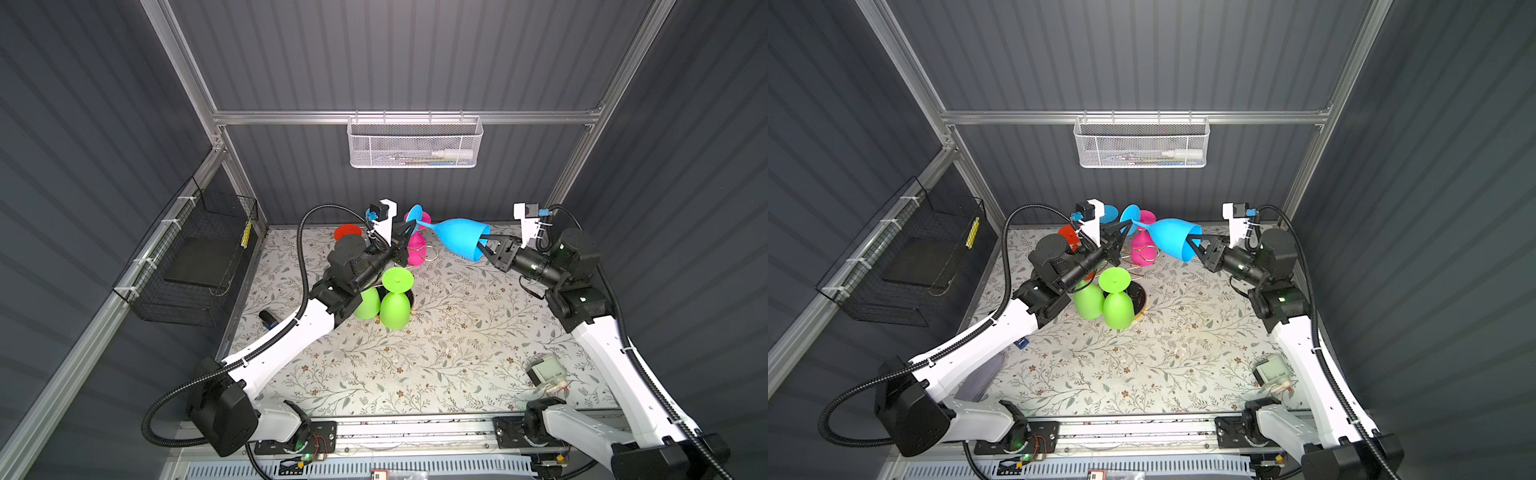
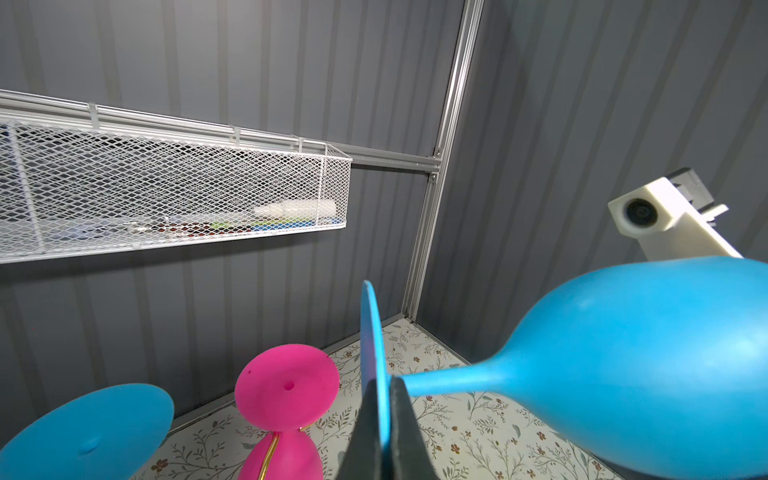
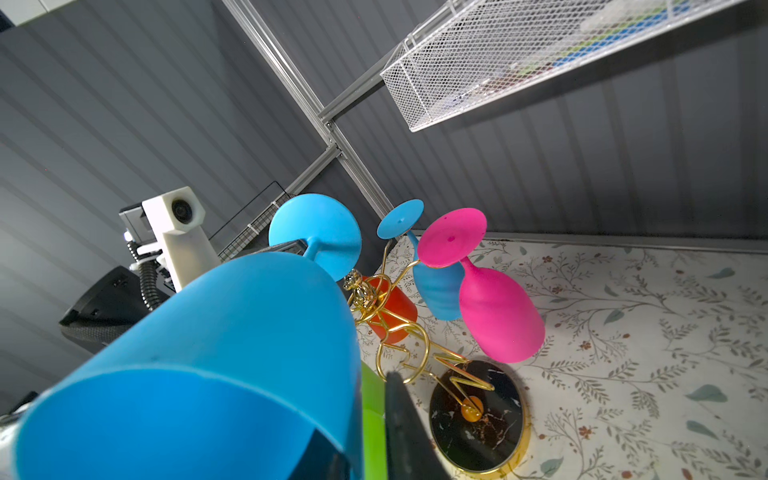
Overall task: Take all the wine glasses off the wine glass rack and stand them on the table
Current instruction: 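Close the right gripper on the light blue glass's bowl, then pull the glass away with the right gripper while the left gripper releases and retracts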
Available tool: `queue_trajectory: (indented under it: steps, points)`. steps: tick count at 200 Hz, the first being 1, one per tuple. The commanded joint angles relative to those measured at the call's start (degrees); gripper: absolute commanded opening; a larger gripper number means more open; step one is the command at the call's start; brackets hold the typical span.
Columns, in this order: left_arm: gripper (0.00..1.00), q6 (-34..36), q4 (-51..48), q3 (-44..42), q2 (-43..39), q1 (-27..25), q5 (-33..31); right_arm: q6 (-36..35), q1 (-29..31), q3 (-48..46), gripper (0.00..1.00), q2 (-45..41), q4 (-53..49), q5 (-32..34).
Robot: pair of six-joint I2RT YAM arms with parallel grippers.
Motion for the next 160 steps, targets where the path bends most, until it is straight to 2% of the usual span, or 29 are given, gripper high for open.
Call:
queue_trajectory:
  steps: [1, 39, 66, 80, 93, 119, 136, 160]
  points:
    - [0.00, -0.9, 1.8, 1.3, 0.4, 0.4, 0.4, 0.0, 0.4, 1.9, 0.09, 0.3, 1.6, -0.8]
    - [0.00, -0.8, 2.1, 1.1, 0.5, 0.6, 0.1, 0.7, 0.5, 2.2, 0.00, 0.3, 1.7, -0.7]
    - [0.06, -0.4, 2.1, 0.9, 0.3, 0.7, -0.7, 0.7, 0.4, 3.4, 0.00, 0.3, 1.0, -0.6]
    - [0.16, -0.3, 1.7, 0.9, -0.3, 0.7, -2.4, -1.4, 0.4, 4.9, 0.00, -0.1, -1.6, 1.0]
    - [0.38, 0.0, 1.5, 0.4, -0.9, 0.9, -3.8, -4.4, 0.4, 6.7, 0.00, -0.8, -5.1, 3.7]
    - [0.71, 0.8, 1.2, -1.0, -2.7, 1.1, -6.8, -9.2, 0.1, 10.1, 0.00, -2.5, -10.8, 9.3]
    - [0.79, 2.0, 1.3, -2.4, -4.4, 1.3, -9.5, -12.6, -0.1, 12.4, 0.00, -3.2, -15.1, 13.3]
    - [0.83, 4.3, 2.0, -5.1, -7.4, 1.6, -13.8, -16.9, -0.5, 15.2, 0.00, -3.6, -21.4, 20.8]
